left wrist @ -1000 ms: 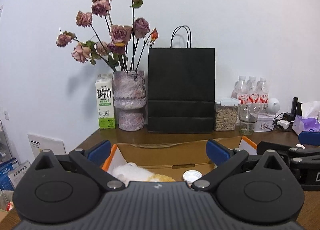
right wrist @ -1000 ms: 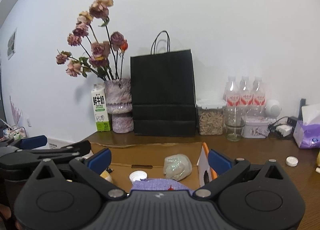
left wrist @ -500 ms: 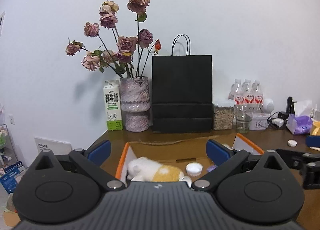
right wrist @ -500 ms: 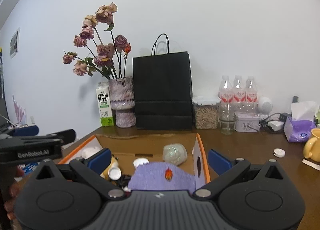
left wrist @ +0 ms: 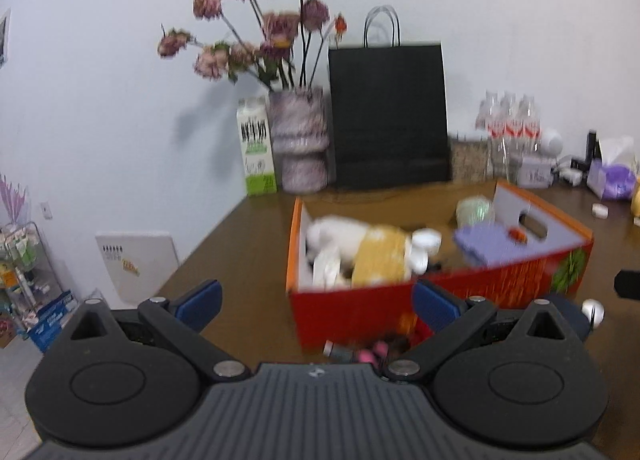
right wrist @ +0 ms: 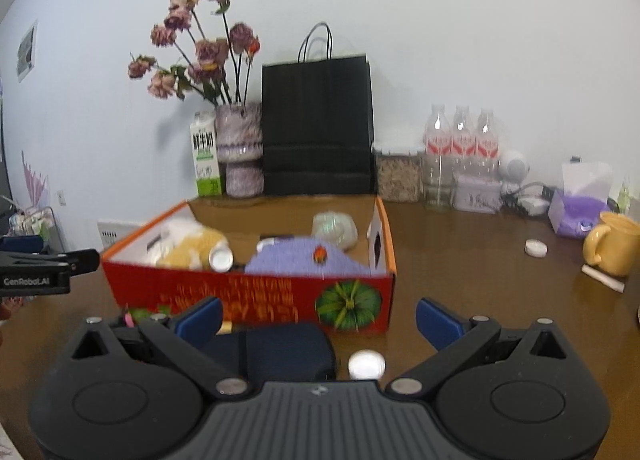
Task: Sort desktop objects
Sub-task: 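Withdraw both grippers from the box back over the table, then grasp a white cap with the right gripper while the left gripper grasps the black braided cable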
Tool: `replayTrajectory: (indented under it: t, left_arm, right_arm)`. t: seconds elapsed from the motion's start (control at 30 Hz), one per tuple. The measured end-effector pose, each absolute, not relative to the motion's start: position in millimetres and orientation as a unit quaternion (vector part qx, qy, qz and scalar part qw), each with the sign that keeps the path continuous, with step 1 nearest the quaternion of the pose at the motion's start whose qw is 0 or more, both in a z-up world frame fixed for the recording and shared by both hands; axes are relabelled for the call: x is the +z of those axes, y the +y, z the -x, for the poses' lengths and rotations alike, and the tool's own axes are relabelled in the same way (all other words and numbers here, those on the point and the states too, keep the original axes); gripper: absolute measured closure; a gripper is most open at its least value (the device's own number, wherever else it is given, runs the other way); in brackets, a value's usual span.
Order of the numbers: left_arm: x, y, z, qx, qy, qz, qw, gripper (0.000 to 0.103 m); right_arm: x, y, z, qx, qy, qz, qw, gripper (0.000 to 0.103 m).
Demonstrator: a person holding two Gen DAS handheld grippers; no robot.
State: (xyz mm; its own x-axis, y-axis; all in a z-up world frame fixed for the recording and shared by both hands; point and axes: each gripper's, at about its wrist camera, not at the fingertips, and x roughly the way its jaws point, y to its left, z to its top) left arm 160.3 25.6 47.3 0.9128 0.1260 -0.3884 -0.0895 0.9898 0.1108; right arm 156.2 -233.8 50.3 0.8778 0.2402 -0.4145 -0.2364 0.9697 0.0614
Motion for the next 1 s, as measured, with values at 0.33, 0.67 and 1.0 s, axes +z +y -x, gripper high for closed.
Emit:
replayTrajectory:
  t: [0.33, 0.67, 1.0]
  left_arm:
    - [3.9, 27.6, -157.0, 0.012, 0.283, -0.051, 0.958, 0.0]
    - [-10.0, 16.2, -171.6, -0.025, 0.32, -0.052, 0.946, 0.0]
    - [-19.8, 17.8, -194.7, -0.011, 0.341, -0.027, 0.94, 0.0]
  right_arm:
    - [14.3, -233.4, -151.2, 0.118, 0.267, 0.008, 0.956, 0.0]
    - [0.8, -242.8, -157.9, 0.099, 0.29, 0.013, 0.952, 0.0]
    - [-4.0, -247.3, -174.7, 0.092, 0.299, 0.019, 0.95, 0.0]
